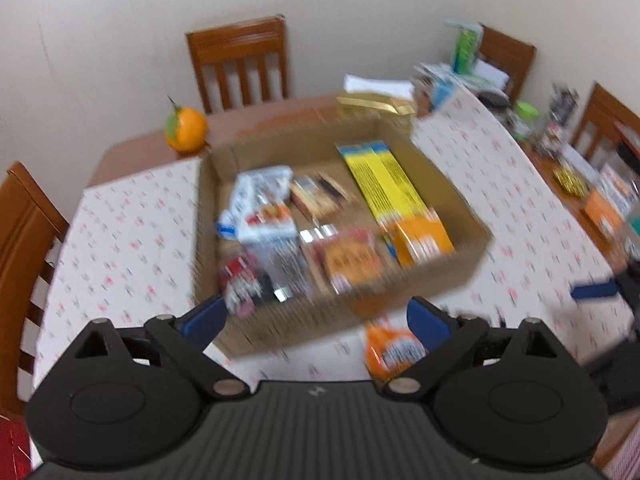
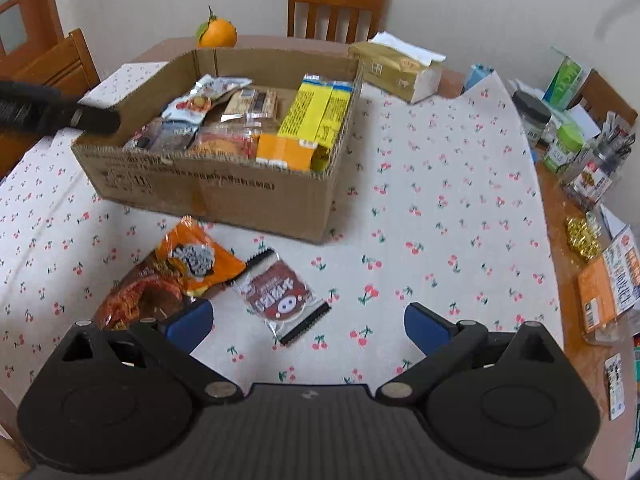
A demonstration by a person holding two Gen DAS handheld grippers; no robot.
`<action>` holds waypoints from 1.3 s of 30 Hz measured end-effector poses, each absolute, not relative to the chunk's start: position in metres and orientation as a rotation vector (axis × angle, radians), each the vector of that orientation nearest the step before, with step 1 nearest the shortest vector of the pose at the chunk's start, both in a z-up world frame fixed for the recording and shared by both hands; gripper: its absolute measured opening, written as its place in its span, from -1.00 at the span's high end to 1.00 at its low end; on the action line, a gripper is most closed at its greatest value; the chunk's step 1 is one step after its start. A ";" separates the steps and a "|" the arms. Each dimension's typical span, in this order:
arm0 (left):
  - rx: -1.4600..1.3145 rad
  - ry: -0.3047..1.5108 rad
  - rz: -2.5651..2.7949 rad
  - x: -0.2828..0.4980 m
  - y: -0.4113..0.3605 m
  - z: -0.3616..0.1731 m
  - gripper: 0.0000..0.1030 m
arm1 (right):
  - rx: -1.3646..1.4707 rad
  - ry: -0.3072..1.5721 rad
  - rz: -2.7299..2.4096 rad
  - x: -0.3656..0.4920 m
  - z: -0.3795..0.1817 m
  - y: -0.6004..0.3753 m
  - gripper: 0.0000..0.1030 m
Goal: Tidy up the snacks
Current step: 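Move both grippers back to the last snack packets, then grasp the orange duck-snack bag with the left gripper while the right grasps the brown packet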
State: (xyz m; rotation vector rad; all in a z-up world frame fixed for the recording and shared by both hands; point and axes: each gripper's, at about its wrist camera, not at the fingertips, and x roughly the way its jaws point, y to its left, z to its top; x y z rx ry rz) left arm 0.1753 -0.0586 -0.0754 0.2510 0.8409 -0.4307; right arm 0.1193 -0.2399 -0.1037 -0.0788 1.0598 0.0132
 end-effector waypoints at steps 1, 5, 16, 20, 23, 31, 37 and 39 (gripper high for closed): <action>0.260 0.853 -0.433 0.170 -0.061 -0.080 -0.88 | -0.082 1.066 0.013 0.119 -0.107 -0.241 -1.00; 0.296 0.888 -0.468 0.154 -0.070 -0.098 -0.88 | -0.076 1.105 0.042 0.116 -0.121 -0.245 -1.00; 0.350 0.985 -0.524 0.134 -0.094 -0.143 -0.87 | -0.063 1.191 0.146 0.111 -0.153 -0.254 -1.00; 0.373 0.983 -0.510 0.134 -0.101 -0.151 -0.82 | -0.133 1.171 0.178 0.110 -0.156 -0.251 -1.00; 0.376 0.984 -0.510 0.137 -0.104 -0.156 -0.72 | -0.149 1.165 0.212 0.110 -0.156 -0.252 -1.00; 0.367 0.996 -0.512 0.144 -0.112 -0.164 -0.45 | -0.181 1.143 0.275 0.109 -0.155 -0.255 -1.00; 0.323 1.003 -0.518 0.150 -0.110 -0.163 -0.15 | -0.184 1.130 0.285 0.112 -0.156 -0.256 -1.00; 0.318 1.003 -0.504 0.149 -0.107 -0.162 -0.06 | -0.185 1.128 0.286 0.113 -0.156 -0.255 -1.00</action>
